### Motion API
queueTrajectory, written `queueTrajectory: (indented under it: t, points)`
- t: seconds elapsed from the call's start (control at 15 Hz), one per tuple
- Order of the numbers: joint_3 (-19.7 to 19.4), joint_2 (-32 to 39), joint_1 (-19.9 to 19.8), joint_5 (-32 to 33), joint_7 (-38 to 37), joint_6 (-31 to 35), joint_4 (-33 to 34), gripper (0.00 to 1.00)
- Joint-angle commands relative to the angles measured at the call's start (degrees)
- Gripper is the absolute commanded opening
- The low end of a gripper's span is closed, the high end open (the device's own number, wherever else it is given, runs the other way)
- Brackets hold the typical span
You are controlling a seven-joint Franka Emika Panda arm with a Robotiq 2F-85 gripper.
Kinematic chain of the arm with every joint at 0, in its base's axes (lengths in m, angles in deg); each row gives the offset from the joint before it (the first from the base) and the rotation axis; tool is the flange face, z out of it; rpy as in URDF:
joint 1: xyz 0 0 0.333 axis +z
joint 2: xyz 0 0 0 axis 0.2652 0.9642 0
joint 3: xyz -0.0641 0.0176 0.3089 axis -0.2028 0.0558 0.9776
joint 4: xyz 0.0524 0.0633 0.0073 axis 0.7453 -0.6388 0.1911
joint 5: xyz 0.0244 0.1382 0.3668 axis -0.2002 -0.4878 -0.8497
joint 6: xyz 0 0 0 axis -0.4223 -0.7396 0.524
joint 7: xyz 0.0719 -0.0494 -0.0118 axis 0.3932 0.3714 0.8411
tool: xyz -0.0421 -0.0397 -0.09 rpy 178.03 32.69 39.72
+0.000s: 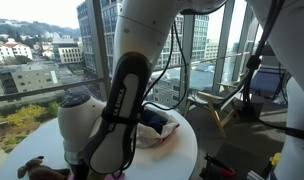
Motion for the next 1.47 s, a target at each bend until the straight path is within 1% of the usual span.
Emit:
queueTrajectory:
  t: [0.0, 0.07, 0.13, 0.2, 0.27, 0.33, 0.4, 0.47, 0.53, 0.6, 0.67, 0.73, 0.87, 0.93, 1.13, 1.2, 1.27, 1.4]
  points:
    - [-4.73, 5.44, 6.62, -4.66, 4.63, 3.70, 3.84, 0.75]
    - [-6.05, 6.30, 8.33, -5.42, 5.52, 4.37, 4.19, 0.74]
    - [-6.76, 6.73, 9.61, -6.63, 6.20, 5.03, 4.18, 0.68]
    - [-7.54, 6.85, 11.02, -7.68, 6.56, 6.03, 3.91, 0.58]
    - [-8.12, 6.43, 12.19, -8.70, 6.73, 6.68, 3.30, 0.51]
    - [-6.84, 3.66, 8.65, -10.02, 10.55, 5.32, 2.09, 0.45]
    - [-6.79, 2.43, 8.59, -11.06, 11.31, 5.08, 1.19, 0.36]
    - [-6.29, 0.44, 7.99, -12.33, 12.51, 4.14, 0.01, 0.29]
    - [-6.01, -1.89, 7.24, -13.34, 13.55, 3.93, -1.51, 0.20]
    - [-6.49, -3.86, 6.91, -14.13, 13.85, 3.36, -2.51, 0.13]
    - [-6.75, -7.54, 6.30, -14.94, 14.11, 2.45, -4.43, 0.06]
    - [-8.00, -10.36, 6.52, -15.10, 13.57, 2.18, -5.71, 0.00]
    - [-10.70, -15.47, 7.25, -14.68, 11.15, 1.95, -7.73, 0.00]
    - [-12.06, -18.42, 7.43, -13.92, 10.00, 1.77, -8.90, 0.02]
    - [-18.45, -27.35, 9.28, -9.02, 3.41, 2.87, -12.14, 0.02]
    - [-21.62, -30.45, 10.19, -4.95, -0.44, 2.53, -12.74, 0.02]
    - [-23.76, -33.33, 10.08, -0.82, -3.81, 1.46, -13.05, 0.02]
    - [-26.28, -39.21, 8.21, 7.23, -10.78, -1.35, -13.52, 0.02]
